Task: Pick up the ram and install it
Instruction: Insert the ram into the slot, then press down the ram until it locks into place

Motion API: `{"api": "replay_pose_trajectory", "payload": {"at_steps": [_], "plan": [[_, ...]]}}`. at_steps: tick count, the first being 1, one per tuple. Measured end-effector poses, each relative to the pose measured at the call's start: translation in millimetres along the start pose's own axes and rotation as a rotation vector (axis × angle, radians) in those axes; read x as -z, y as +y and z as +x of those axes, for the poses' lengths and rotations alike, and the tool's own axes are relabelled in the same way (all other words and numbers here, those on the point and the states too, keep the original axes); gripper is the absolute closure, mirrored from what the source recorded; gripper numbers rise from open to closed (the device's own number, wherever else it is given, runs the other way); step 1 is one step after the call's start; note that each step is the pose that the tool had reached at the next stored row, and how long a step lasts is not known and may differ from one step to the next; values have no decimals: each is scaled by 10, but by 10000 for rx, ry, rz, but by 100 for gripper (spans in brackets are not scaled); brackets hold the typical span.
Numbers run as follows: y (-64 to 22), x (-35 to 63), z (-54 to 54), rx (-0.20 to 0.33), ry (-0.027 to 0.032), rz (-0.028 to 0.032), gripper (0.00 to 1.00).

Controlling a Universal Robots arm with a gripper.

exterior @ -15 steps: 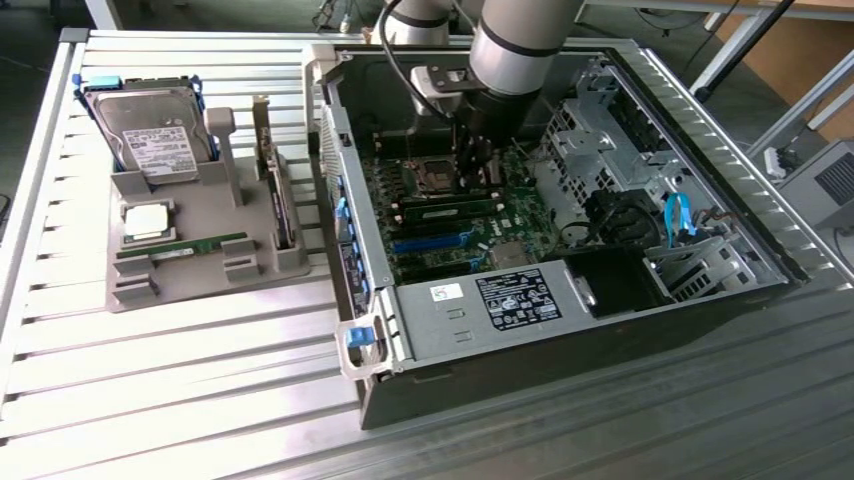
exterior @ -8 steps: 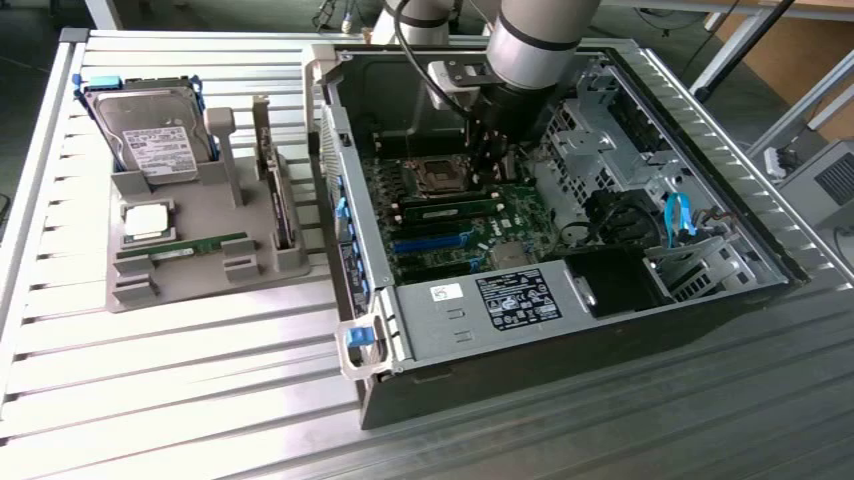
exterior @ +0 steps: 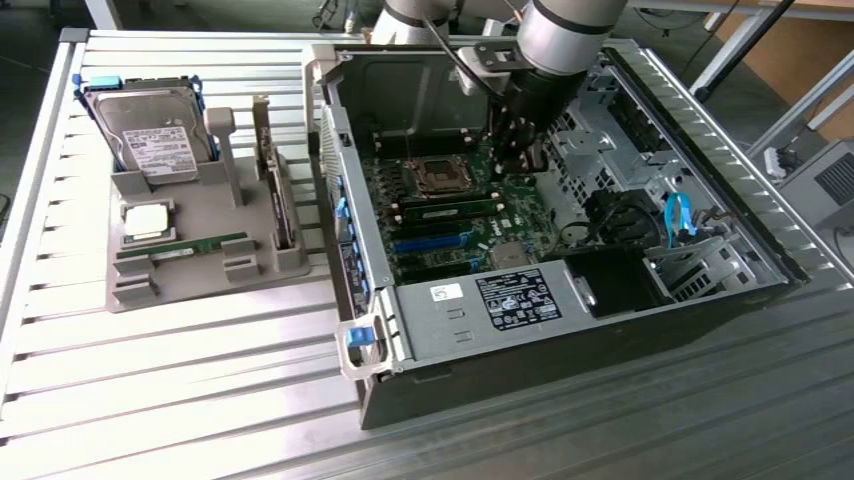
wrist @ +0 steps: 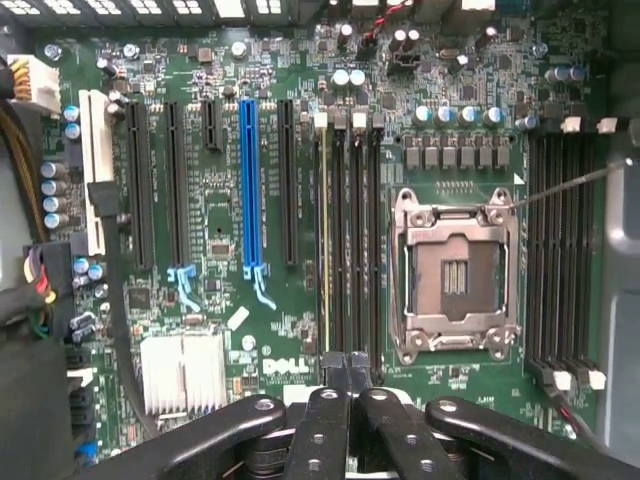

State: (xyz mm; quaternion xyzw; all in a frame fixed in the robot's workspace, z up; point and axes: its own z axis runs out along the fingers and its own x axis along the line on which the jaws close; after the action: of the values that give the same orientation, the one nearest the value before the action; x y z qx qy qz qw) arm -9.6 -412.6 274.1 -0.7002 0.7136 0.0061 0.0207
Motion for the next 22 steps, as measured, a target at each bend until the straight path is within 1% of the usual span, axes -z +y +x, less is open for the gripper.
{"api": "replay_pose_trajectory", "payload": {"at_steps": [2, 4, 9, 10, 12, 13, 17, 18, 22], "plan": [[-64, 78, -4, 0, 6, -4, 91], [-125, 121, -7, -1, 11, -18, 91], [-228, 168, -11, -1, 12, -50, 91], [-263, 187, -12, -2, 13, -60, 91], [-294, 201, -13, -2, 13, -72, 91], [-326, 210, -14, -2, 12, -85, 91], [-411, 240, -17, -3, 15, -117, 91], [-422, 246, -18, -5, 10, -117, 91], [-417, 247, -17, -3, 14, -117, 91]]}}
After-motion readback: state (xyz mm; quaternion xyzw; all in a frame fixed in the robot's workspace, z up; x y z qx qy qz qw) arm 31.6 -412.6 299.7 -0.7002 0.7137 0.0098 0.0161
